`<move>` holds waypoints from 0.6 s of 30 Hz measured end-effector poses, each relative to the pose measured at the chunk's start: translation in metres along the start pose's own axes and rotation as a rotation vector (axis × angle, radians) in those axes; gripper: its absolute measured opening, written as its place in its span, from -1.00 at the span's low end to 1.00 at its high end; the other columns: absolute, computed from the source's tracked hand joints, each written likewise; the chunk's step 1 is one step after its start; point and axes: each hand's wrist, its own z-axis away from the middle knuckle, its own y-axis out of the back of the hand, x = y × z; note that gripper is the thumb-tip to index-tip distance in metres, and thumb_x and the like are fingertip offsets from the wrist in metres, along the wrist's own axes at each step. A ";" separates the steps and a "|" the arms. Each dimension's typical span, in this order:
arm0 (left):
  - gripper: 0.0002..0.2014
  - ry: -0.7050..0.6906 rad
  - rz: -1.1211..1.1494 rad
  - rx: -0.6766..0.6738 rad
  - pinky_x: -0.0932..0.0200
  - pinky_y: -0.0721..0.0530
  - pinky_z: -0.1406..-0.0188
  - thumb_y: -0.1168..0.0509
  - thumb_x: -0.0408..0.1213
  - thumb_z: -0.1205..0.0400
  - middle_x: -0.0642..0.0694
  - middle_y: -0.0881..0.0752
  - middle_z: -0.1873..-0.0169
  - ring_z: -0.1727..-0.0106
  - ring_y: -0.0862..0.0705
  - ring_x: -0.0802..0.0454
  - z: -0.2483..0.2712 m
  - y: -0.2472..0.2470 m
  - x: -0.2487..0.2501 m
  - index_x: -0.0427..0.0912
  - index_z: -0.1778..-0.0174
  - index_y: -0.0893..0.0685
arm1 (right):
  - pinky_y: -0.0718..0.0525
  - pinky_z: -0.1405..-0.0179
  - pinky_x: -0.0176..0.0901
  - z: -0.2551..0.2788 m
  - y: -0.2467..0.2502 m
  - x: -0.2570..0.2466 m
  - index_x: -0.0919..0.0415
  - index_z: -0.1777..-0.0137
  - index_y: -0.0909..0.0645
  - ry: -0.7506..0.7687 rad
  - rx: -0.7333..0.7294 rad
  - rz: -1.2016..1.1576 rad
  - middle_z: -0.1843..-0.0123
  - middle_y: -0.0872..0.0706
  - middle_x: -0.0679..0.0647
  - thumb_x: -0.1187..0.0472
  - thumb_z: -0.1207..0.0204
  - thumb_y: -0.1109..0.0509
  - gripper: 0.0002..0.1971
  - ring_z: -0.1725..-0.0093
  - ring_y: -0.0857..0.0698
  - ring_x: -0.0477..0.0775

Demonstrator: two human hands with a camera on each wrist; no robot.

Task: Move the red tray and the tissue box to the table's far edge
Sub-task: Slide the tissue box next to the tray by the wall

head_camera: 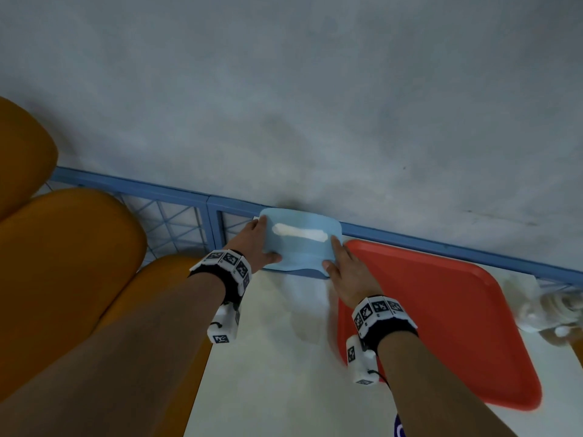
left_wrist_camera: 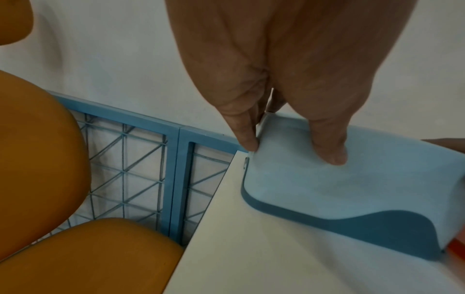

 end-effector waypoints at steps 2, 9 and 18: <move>-0.03 -0.009 0.005 0.013 -0.11 -0.38 -0.54 -0.48 -0.02 -0.52 -0.28 -0.28 -0.61 -0.58 -0.35 -0.27 -0.008 -0.002 0.006 -0.26 -0.68 -0.01 | -0.40 -0.49 0.28 -0.006 0.002 0.007 -0.15 -0.66 0.08 -0.001 0.024 -0.015 -0.65 -0.28 0.15 -0.12 -0.70 -0.04 -0.41 -0.54 -0.35 0.28; 0.00 0.048 -0.008 0.062 -0.12 -0.51 -0.41 -0.51 0.09 -0.45 -0.28 -0.47 -0.50 -0.47 -0.47 -0.28 -0.028 0.002 0.002 -0.11 -0.68 -0.09 | -0.40 -0.50 0.27 -0.026 0.008 0.009 -0.13 -0.66 0.01 0.045 0.064 -0.041 -0.66 -0.30 0.14 -0.12 -0.68 -0.10 -0.40 -0.55 -0.37 0.25; -0.19 0.023 0.033 0.163 -0.11 -0.58 -0.35 -0.57 0.04 -0.39 -0.19 -0.53 -0.42 -0.37 -0.53 -0.22 -0.022 -0.008 -0.005 -0.05 -0.52 -0.39 | -0.53 -0.38 0.17 -0.020 0.010 0.012 -0.06 -0.64 -0.11 0.064 0.093 -0.029 -0.52 -0.49 0.12 -0.15 -0.64 -0.18 -0.39 -0.42 -0.50 0.19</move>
